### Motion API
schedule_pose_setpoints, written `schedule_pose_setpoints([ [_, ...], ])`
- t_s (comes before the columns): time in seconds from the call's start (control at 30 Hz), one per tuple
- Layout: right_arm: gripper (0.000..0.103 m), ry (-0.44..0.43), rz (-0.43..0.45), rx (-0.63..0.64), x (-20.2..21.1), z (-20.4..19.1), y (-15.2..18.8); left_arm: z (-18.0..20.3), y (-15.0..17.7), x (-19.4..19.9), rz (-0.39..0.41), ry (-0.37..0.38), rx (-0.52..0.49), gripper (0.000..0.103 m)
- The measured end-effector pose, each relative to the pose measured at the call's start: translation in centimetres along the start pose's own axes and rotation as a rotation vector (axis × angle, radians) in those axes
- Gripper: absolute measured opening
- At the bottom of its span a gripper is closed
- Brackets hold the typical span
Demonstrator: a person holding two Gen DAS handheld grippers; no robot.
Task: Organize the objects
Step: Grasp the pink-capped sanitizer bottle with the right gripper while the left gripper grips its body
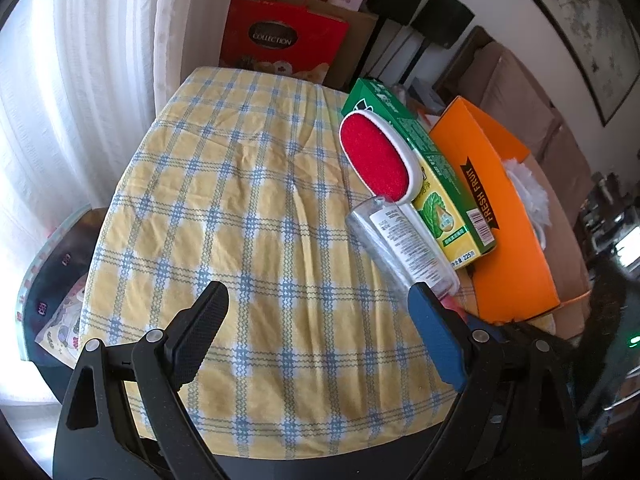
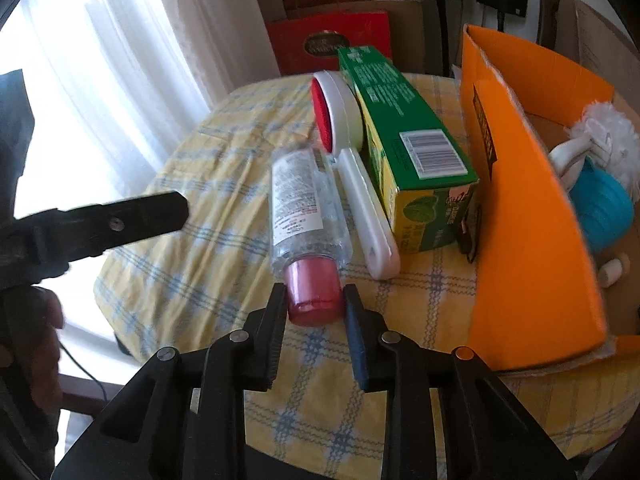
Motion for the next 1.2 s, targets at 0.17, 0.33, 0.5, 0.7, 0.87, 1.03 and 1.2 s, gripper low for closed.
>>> schedule_pose_setpoints([
  [0.17,0.026,-0.020,0.044,0.005,2.3,-0.1,-2.6,-0.1,-0.2,0.4,0.018,0.023,-0.014,0.089],
  [0.33,0.026,-0.042,0.044,-0.002,3.4,-0.2,-5.1,1.7,-0.1,0.9,0.047,0.078,-0.118,0.089],
  [0.5,0.026,-0.076,0.003,-0.014,3.2,-0.2,-6.8,5.0,0.4,1.1,0.084,0.134,-0.283,0.089],
  [0.7,0.026,-0.079,-0.016,0.019,2.8,-0.6,-7.8,7.3,-0.5,0.5,0.132,0.171,-0.387,0.089],
  [0.87,0.026,-0.100,-0.022,0.023,2.2,-1.2,-8.0,8.5,-0.6,-0.4,0.131,0.230,-0.418,0.074],
  [1.03,0.026,-0.104,-0.015,0.017,2.1,-1.2,-8.2,9.1,-0.7,-1.5,0.136,0.225,-0.440,0.041],
  [1.2,0.026,-0.090,0.001,0.018,2.1,-0.7,-8.7,9.2,-0.4,-1.2,0.139,0.264,-0.441,0.036],
])
Point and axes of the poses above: each gripper's, at about its wrist camera, not at the fingertips, and x roughly against the way its jaws point, z to its right, y to its underside, the point moved 8 cm from there along -x, roughly the way its jaws point, and after that the axes turned 13 degrees about z, right-handed, at the moved point
